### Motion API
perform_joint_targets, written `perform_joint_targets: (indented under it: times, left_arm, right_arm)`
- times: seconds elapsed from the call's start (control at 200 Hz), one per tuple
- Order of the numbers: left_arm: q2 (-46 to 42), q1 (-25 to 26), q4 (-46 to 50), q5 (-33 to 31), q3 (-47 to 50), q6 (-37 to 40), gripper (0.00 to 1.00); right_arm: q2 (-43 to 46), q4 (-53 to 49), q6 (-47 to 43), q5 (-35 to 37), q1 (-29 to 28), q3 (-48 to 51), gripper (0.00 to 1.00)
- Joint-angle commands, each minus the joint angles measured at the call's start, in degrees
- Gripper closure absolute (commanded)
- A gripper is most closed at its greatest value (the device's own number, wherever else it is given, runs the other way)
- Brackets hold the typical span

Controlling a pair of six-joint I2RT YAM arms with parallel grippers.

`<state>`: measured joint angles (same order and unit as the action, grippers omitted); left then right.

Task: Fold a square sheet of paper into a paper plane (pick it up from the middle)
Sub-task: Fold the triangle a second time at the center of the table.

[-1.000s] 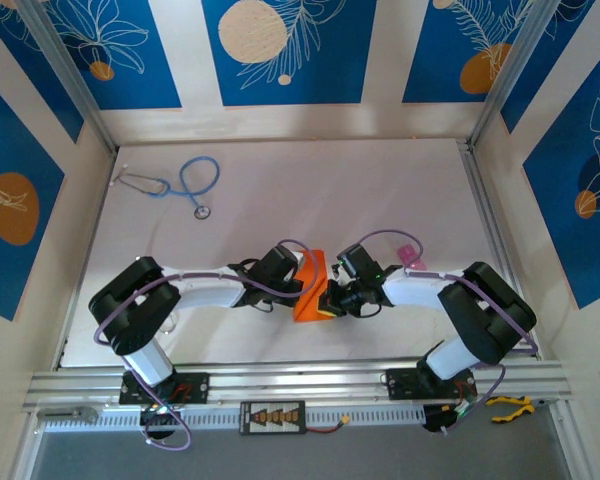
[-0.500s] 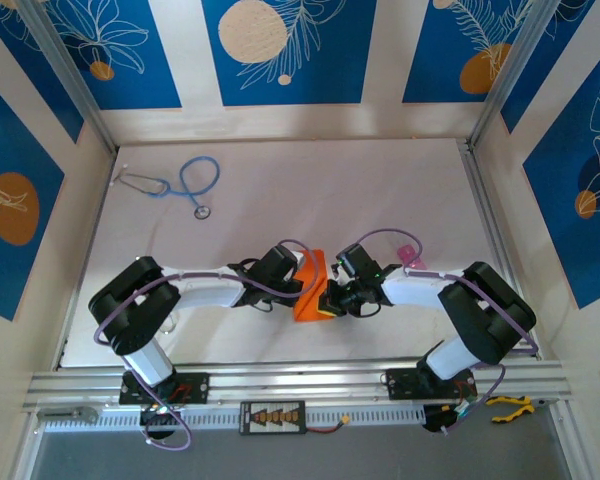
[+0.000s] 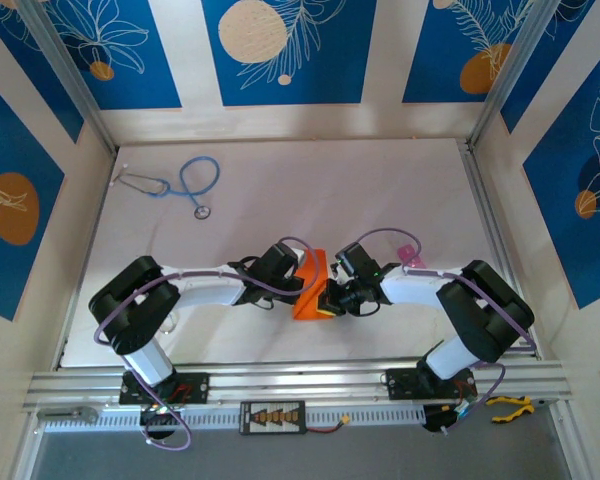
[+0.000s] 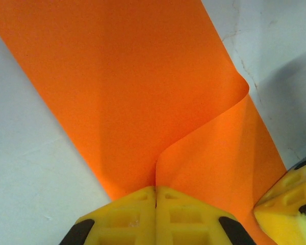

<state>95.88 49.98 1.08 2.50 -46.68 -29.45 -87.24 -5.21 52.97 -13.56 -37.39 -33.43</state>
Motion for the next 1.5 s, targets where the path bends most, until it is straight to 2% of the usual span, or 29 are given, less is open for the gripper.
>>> perform_joint_targets:
  times: [0.0, 1.091, 1.496]
  left_arm:
    - [0.7, -0.8, -0.3, 0.3, 0.0, 0.3, 1.0]
    - [0.4, -0.8, 0.5, 0.4, -0.5, 0.5, 1.0]
    - [0.3, -0.8, 0.3, 0.6, -0.3, 0.2, 1.0]
  right_arm:
    - [-2.0, -5.0, -0.7, 3.3, 0.1, 0.5, 1.0]
    - [2.5, -3.9, -0.1, 2.9, 0.2, 0.6, 1.0]
    - [5.3, 2.9, 0.5, -0.3, -0.1, 2.9, 1.0]
